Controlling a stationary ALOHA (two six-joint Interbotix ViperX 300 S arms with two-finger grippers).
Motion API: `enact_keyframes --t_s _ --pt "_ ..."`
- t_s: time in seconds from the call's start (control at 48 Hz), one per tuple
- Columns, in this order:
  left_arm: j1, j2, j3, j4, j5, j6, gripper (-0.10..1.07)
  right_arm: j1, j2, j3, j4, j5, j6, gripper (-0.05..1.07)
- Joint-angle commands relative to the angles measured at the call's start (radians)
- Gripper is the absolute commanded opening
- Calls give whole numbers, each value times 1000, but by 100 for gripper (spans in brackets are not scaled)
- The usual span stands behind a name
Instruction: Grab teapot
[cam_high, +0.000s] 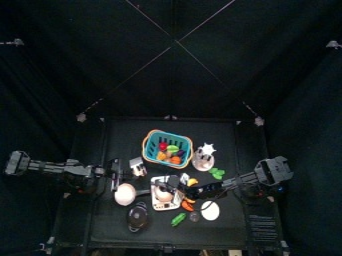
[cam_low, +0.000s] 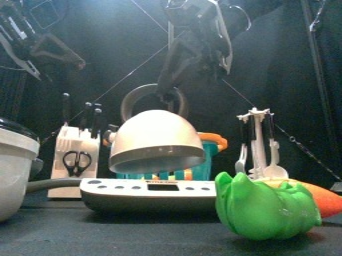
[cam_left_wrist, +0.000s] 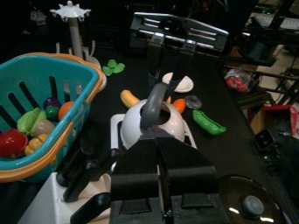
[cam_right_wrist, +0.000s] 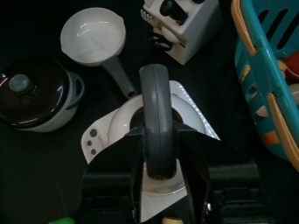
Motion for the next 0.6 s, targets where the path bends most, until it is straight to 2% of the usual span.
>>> enact_keyframes --t_s 0.0,0.583 --pt "6 2 -14 2 -3 2 2 -3 -40 -18 -5 0 0 62" --pt "15 2 0 -26 -3 -3 2 -8 -41 -20 -25 0 2 62"
